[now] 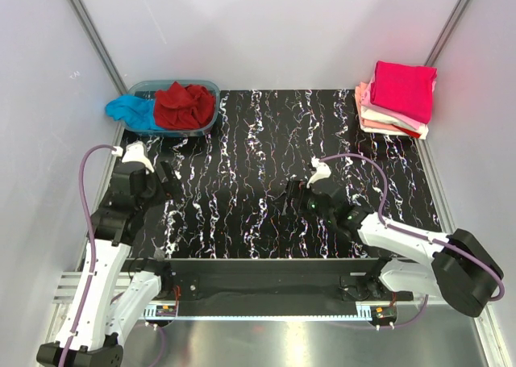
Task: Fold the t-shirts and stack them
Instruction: Reset both grippers
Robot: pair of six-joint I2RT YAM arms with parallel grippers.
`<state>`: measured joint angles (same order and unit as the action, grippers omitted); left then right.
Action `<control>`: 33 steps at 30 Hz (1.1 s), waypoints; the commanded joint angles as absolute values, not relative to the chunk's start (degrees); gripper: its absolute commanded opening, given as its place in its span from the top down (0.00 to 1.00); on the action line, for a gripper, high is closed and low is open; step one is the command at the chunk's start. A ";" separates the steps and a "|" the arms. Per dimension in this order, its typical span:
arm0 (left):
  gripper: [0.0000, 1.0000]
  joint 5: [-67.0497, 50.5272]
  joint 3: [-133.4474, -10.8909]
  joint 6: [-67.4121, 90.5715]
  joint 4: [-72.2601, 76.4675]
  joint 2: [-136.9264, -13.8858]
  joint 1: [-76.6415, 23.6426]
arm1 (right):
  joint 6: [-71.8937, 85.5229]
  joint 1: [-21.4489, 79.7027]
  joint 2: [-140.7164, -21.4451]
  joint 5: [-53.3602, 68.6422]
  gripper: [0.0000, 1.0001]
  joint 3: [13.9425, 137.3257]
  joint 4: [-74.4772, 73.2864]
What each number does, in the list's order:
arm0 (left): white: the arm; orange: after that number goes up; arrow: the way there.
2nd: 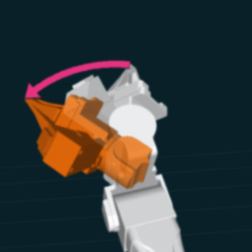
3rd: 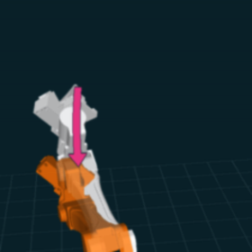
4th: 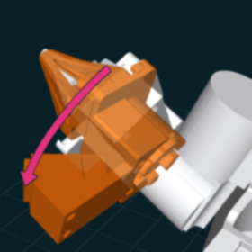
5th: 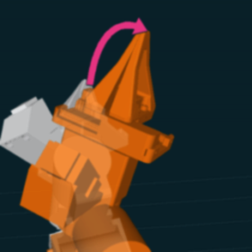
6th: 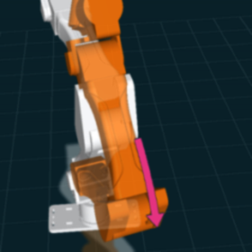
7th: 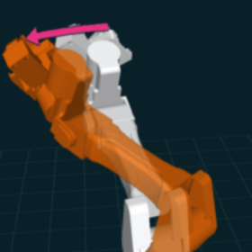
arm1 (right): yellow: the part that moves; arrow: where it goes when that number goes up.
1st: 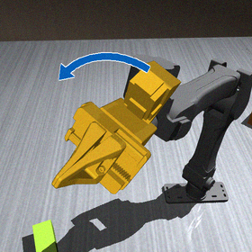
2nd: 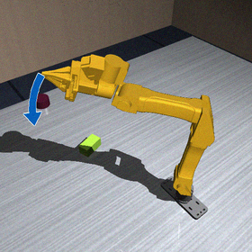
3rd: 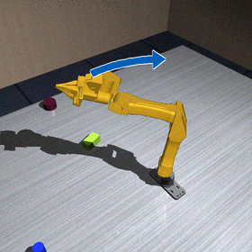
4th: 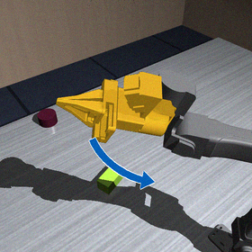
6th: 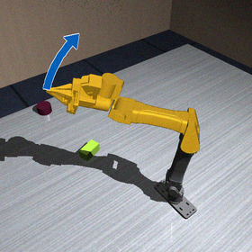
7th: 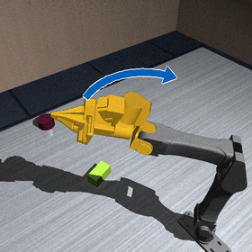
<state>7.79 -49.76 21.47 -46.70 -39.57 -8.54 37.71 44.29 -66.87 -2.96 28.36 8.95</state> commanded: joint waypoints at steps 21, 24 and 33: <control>0.01 8.70 -50.80 21.88 -45.26 -40.43 -8.17 | 42.44 44.47 -67.16 -12.54 0.00 31.90 10.20; 0.01 8.53 -50.71 21.80 -45.09 -40.25 -8.17 | 43.85 44.47 -63.56 -18.26 0.00 30.25 9.40; 0.01 8.44 -50.80 21.80 -45.09 -39.20 -8.17 | 41.84 44.47 -61.35 -15.65 0.00 24.61 19.42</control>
